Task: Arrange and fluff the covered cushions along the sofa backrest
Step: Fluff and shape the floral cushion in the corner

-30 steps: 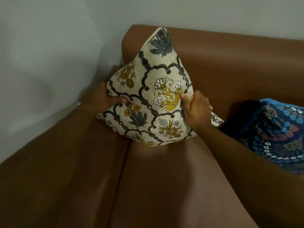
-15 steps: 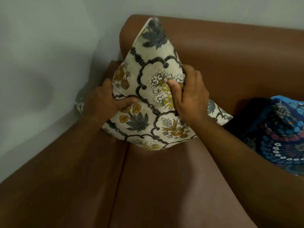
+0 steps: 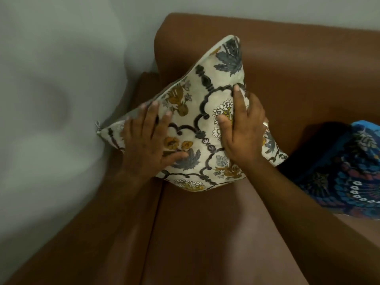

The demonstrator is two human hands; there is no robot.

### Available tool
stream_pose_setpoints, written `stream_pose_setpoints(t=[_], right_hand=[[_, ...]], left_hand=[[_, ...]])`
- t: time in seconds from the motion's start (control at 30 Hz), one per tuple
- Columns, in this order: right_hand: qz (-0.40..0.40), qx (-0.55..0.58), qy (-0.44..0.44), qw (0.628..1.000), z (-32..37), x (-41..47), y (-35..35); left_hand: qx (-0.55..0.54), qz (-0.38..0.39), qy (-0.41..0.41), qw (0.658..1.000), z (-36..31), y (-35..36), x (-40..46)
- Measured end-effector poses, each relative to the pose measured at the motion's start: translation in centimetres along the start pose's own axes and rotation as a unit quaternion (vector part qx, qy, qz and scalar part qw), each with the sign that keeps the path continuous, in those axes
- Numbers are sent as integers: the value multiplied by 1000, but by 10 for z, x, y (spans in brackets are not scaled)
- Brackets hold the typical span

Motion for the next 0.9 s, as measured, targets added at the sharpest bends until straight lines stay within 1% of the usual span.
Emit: stream_pose_setpoints(t=[0.03,0.07,0.1,0.13,0.17,0.23,0.3,0.37,0.43,0.5,0.57,0.6,0.67,0.8,0.83,0.9], right_hand=[[26,0,37,999,-10,-1,0],[36,0,85,996,-22,-2,-2],[29,0,133,991,-33,-4,-5],[15,4,166,986,-40,-7,-9],[4,15,176,984,-40,-10,-11],[5,52,129,990,-25,-16,-9],[37,64,85,994,-14,-20,-1],[82,54,94,991,-23,-23,3],[98,46,116,987,-41,-24,2],[85,51,128,987,-47,-19,0],[32,33,95,994,-35,-4,-1],[13,27,72,997,-27,5,1],[20,22,46,998,-16,15,10],[47,48,68,995,-22,18,21],[39,59,72,995,-23,19,18],[-7,76,71,995,-21,20,9]], left_hand=[[-5,39,-67,997,7,2,-5],[-25,52,-135,989,15,0,-5],[-41,48,-168,984,21,-3,-3],[-42,38,-163,985,23,-5,1],[-37,21,-137,990,21,-6,6],[-33,6,-101,994,16,-5,18],[-47,42,-119,991,12,-7,28],[-74,95,-170,978,12,-12,33],[-83,122,-190,971,18,-11,34],[-90,93,-204,970,21,-12,27],[-124,38,-246,960,29,-11,7],[-142,25,-272,951,35,-11,-5],[-156,29,-294,943,43,-11,-21],[-135,16,-254,958,40,-11,2],[-130,14,-246,960,39,-13,7],[-127,-18,-232,964,38,-19,10]])
Point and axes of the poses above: each hand's wrist, its own x-axis towards the middle knuckle, its own y-axis out of the palm, z = x × y, the point moved 2 cm from there along x, towards the middle knuckle, and after that the axes turned 11 degrees about -x, right-handed, at the moved point
